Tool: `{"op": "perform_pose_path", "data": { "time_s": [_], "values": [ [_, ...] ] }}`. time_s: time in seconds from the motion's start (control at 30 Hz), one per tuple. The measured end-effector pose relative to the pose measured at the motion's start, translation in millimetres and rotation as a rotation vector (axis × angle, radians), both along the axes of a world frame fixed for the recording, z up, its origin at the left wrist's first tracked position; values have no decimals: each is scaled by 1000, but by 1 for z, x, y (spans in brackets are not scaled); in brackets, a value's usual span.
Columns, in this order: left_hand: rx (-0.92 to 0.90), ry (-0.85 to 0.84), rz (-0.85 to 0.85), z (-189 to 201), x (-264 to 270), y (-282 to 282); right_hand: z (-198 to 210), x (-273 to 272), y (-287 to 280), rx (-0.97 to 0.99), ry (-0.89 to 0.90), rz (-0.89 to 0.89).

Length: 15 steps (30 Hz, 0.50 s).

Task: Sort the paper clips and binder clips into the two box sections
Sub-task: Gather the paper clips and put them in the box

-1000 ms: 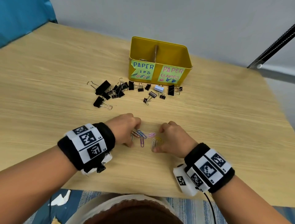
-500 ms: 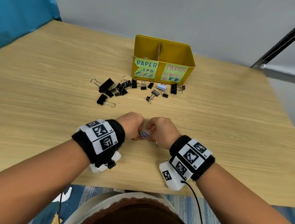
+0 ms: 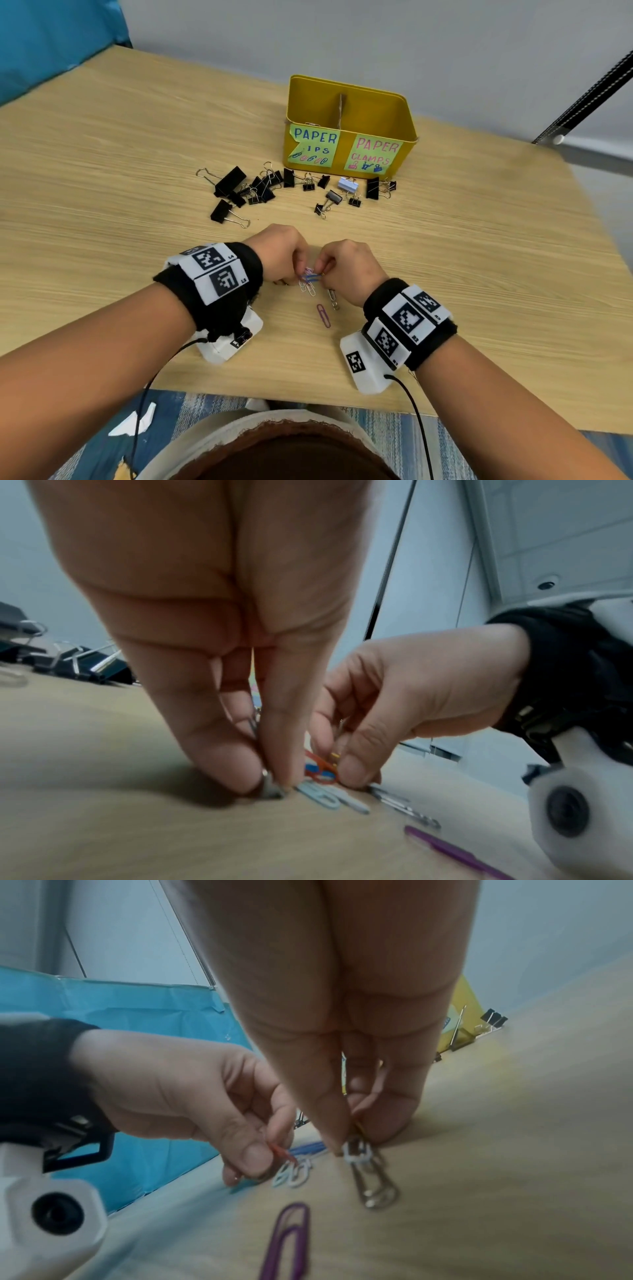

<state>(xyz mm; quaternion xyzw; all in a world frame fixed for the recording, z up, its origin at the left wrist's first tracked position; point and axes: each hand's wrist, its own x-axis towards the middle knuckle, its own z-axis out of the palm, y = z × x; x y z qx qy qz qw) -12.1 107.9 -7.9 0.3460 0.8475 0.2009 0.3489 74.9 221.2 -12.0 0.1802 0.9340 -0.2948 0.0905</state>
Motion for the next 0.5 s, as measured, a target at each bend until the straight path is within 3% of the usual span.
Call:
{"op": "perform_pose_path", "data": {
  "time_s": [0.2, 0.4, 0.5],
  "values": [
    [192, -338, 280, -7, -14, -14, -4, 1, 19, -106, 11, -118],
    [335, -587, 444, -7, -17, -22, 2, 5, 40, -965, 36, -443],
    [397, -726, 548, -4, -16, -20, 3, 3, 44, -1240, 8, -555]
  ]
}}
